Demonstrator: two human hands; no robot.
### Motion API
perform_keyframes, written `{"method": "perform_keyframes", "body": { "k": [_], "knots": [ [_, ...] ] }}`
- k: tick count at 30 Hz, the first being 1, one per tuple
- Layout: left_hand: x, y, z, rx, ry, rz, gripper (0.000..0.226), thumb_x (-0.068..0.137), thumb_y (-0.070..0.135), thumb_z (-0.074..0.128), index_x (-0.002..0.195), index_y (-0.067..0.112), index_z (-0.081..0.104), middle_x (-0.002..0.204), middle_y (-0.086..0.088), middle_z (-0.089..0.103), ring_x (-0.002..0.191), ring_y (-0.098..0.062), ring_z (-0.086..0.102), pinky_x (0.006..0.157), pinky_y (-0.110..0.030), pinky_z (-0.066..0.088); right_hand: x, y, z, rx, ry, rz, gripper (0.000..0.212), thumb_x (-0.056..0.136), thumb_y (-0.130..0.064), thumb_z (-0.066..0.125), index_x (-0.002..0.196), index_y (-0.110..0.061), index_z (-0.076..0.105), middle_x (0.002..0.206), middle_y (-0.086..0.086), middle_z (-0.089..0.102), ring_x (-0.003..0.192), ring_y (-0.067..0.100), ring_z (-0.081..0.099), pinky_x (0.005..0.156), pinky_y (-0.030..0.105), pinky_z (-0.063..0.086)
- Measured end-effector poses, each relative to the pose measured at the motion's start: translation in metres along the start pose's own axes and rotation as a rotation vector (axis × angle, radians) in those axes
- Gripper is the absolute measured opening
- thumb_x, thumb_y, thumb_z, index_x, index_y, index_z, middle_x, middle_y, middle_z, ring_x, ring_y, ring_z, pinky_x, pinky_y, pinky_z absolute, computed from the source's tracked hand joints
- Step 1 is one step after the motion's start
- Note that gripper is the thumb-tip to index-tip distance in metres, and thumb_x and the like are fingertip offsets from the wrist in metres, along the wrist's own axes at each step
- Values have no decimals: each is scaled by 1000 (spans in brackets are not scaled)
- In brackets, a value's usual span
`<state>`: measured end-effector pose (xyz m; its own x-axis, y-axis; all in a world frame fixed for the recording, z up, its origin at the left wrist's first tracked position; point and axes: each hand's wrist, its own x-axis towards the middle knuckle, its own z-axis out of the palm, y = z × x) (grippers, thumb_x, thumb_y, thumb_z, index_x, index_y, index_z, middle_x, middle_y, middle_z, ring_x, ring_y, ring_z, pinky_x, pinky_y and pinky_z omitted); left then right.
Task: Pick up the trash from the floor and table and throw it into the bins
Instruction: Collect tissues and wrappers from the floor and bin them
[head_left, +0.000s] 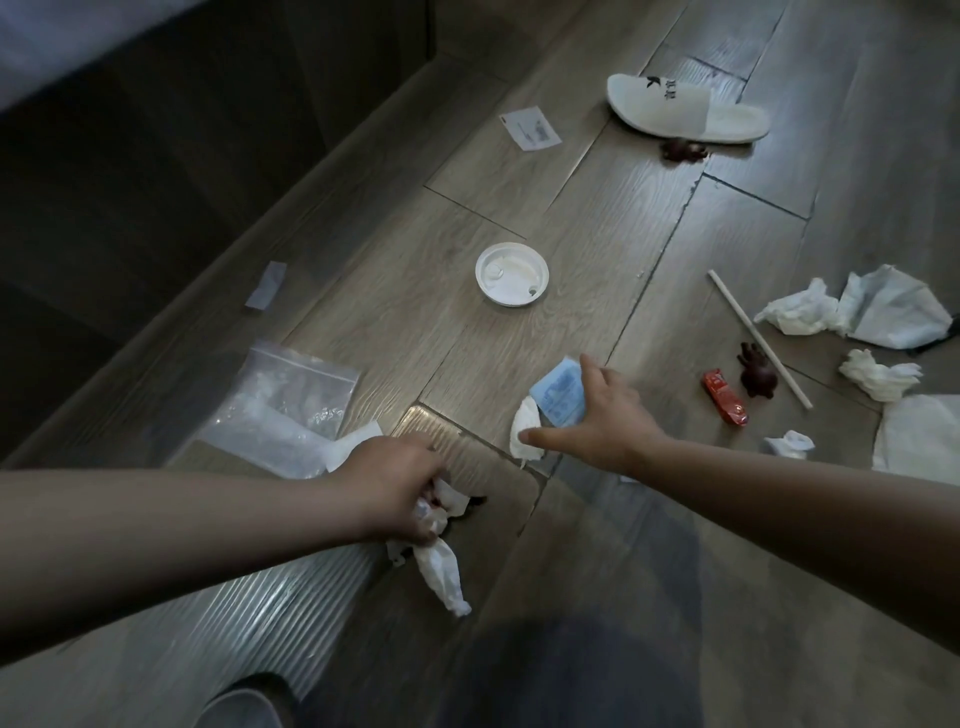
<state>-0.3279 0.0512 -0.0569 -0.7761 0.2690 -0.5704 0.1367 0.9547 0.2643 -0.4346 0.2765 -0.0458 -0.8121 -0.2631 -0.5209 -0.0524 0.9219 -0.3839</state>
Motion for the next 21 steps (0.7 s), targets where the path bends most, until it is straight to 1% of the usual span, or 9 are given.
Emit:
{"method": "perform_keyframes", "body": {
  "k": [3, 5, 7, 11, 13, 16, 18, 19, 21],
  "knots": [
    [1, 0, -2, 18, 10, -12, 46, 65, 54, 70, 101, 26, 62, 103, 8, 55, 90, -12, 57, 72, -29, 48, 3, -13, 17, -83, 52, 30, 128, 60, -70, 75, 152, -18, 2, 153, 11, 20, 140, 29, 22, 109, 46, 32],
    [2, 0, -2, 22, 4, -30, 42, 63, 53, 71, 93, 25, 63, 100, 8, 56, 87, -12, 58, 69, -29, 47, 5, -16, 25, -154, 78, 45, 128, 61, -67, 76, 152, -16, 2, 151, 12, 21, 138, 30, 23, 108, 48, 35],
    [1, 0, -1, 28, -2, -34, 40, 63, 52, 71, 89, 23, 63, 98, 7, 56, 86, -13, 58, 67, -29, 46, 7, -17, 26, -198, 89, 22, 122, 63, -61, 77, 151, -14, 7, 148, 12, 24, 136, 29, 27, 107, 48, 36],
    [-6, 0, 3, 24, 21, -22, 38, 65, 51, 71, 88, 23, 60, 98, 7, 55, 89, -13, 57, 65, -27, 41, 10, -17, 19, -206, 81, -76, 110, 66, -53, 78, 149, -13, 17, 141, 11, 33, 130, 28, 32, 104, 44, 40],
    [-11, -2, 5, 12, 38, -35, 38, 67, 51, 70, 92, 23, 62, 99, 7, 55, 89, -12, 56, 65, -27, 42, 8, -18, 19, -211, 70, -93, 106, 67, -52, 78, 147, -14, 20, 140, 10, 34, 129, 29, 33, 103, 44, 40],
    [-21, -5, 10, -1, 56, -56, 36, 68, 50, 68, 92, 24, 63, 99, 8, 56, 88, -12, 56, 66, -28, 44, 5, -25, 22, -206, 48, -125, 107, 68, -50, 77, 149, -13, 17, 142, 10, 32, 131, 29, 32, 105, 45, 38],
    [-28, -8, 15, -10, 40, -72, 34, 68, 49, 68, 91, 23, 64, 97, 7, 59, 86, -12, 57, 67, -29, 47, 3, -35, 24, -180, 42, -148, 106, 71, -48, 75, 151, -11, 15, 144, 10, 31, 132, 30, 29, 108, 44, 35],
    [-31, -9, 17, -17, 28, -88, 32, 68, 47, 68, 89, 23, 65, 95, 7, 60, 85, -13, 58, 67, -28, 47, 3, -41, 26, -169, 41, -157, 103, 73, -49, 73, 150, -11, 16, 143, 10, 31, 132, 30, 29, 108, 44, 34],
    [-36, -13, 20, -44, 6, -138, 28, 68, 43, 69, 85, 22, 64, 93, 5, 62, 84, -14, 59, 65, -27, 45, 4, -51, 29, -180, 37, -181, 92, 76, -46, 71, 147, -11, 25, 140, 10, 34, 129, 28, 31, 106, 43, 35]
  ]
}}
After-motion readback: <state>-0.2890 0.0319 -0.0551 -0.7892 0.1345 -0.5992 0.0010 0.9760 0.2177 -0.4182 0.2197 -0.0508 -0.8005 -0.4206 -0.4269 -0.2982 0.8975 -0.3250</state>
